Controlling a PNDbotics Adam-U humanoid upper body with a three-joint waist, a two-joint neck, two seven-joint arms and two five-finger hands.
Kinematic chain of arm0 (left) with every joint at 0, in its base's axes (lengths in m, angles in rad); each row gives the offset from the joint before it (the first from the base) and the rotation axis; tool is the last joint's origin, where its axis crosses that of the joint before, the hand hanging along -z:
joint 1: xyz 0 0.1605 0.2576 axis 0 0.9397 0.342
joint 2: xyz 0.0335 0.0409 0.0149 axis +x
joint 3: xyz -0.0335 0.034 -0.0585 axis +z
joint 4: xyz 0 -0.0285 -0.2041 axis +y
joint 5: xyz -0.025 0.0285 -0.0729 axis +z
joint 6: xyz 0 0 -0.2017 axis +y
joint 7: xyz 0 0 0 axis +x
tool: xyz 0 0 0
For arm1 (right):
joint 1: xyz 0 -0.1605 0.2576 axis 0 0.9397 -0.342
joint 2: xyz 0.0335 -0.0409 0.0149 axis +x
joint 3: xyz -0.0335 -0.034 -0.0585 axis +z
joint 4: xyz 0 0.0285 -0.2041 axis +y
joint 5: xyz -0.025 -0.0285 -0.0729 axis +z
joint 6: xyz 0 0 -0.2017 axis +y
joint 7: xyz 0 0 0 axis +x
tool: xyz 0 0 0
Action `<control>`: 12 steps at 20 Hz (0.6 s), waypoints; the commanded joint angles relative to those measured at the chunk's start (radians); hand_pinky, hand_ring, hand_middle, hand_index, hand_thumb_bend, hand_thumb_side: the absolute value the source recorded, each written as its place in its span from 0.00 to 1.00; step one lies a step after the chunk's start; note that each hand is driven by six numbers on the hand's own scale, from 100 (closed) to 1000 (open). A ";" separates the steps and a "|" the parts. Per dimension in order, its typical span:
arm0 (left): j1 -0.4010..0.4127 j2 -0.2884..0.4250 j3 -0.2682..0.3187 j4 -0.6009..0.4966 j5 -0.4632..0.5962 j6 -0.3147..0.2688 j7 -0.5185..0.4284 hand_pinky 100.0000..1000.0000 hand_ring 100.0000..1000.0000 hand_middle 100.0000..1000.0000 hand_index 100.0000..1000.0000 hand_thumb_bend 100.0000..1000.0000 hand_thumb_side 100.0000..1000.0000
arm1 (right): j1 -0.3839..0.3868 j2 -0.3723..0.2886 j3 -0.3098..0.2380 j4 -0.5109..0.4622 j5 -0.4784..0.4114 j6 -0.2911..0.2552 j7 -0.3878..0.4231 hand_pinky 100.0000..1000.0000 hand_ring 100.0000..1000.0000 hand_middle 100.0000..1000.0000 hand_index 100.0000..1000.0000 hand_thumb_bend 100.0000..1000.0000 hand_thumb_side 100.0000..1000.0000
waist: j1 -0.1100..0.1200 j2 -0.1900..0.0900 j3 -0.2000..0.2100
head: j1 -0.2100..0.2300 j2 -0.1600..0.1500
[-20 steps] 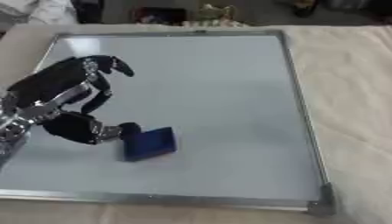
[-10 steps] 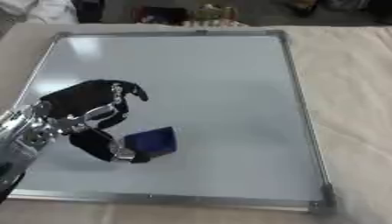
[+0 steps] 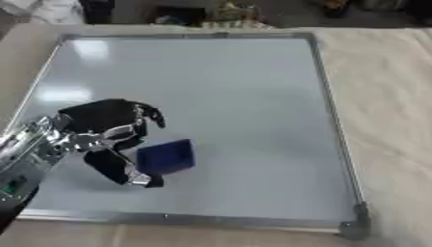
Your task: Wipe the whiteboard clean with a brush.
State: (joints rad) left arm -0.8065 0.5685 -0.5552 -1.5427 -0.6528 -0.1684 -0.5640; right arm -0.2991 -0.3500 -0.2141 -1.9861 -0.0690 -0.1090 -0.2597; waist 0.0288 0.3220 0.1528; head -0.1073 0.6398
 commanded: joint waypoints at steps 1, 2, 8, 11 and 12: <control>-0.022 0.004 0.024 -0.013 -0.001 0.008 -0.041 0.71 0.78 0.67 0.00 0.51 0.61 | -0.006 -0.014 -0.001 -0.014 -0.006 -0.001 0.002 0.89 0.92 0.68 0.87 0.09 1.00 | -0.003 -0.015 0.000 | 0.002 -0.004; -0.022 0.002 0.026 -0.017 -0.003 0.012 -0.046 0.70 0.78 0.66 0.00 0.51 0.61 | -0.006 -0.014 -0.001 -0.014 -0.006 -0.002 0.002 0.90 0.92 0.68 0.87 0.09 1.00 | -0.003 -0.015 0.000 | 0.003 -0.004; -0.009 -0.016 0.036 -0.015 -0.010 0.044 -0.014 0.65 0.73 0.61 0.00 0.46 0.60 | -0.003 -0.010 -0.001 -0.014 -0.007 0.000 0.002 0.90 0.92 0.67 0.87 0.09 1.00 | -0.004 -0.013 0.000 | 0.004 -0.005; -0.005 -0.027 0.036 -0.015 -0.012 0.057 0.020 0.65 0.72 0.61 0.00 0.45 0.61 | -0.002 -0.009 -0.002 -0.014 -0.006 0.001 0.003 0.90 0.92 0.67 0.87 0.09 1.00 | -0.005 -0.012 0.001 | 0.004 -0.005; -0.005 -0.030 0.035 -0.015 -0.013 0.059 0.028 0.64 0.72 0.61 0.00 0.44 0.61 | -0.002 -0.008 -0.002 -0.014 -0.006 0.001 0.003 0.90 0.92 0.67 0.87 0.09 1.00 | -0.005 -0.011 0.001 | 0.004 -0.005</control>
State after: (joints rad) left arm -0.8005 0.5295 -0.5366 -1.5438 -0.6628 -0.1137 -0.5505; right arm -0.2974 -0.3471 -0.2141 -1.9861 -0.0694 -0.1086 -0.2591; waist 0.0247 0.3267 0.1530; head -0.1067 0.6397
